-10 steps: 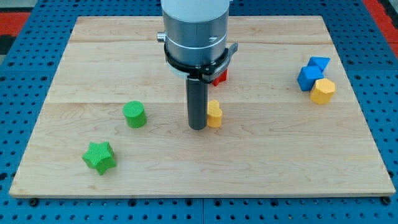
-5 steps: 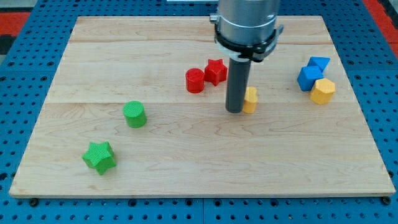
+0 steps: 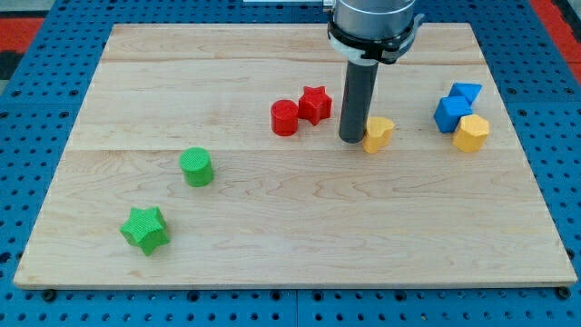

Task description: Push the yellow heart towards the blue blocks

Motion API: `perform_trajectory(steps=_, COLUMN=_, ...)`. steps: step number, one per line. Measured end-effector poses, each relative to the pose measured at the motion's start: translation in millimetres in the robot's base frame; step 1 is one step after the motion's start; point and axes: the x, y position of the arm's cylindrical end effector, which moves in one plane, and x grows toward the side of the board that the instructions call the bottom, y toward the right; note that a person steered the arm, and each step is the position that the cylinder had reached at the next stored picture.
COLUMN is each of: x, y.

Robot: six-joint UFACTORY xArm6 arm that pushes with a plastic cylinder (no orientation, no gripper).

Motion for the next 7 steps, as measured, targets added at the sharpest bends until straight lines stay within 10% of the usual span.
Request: perform_trajectory(steps=7, x=37, y=80)
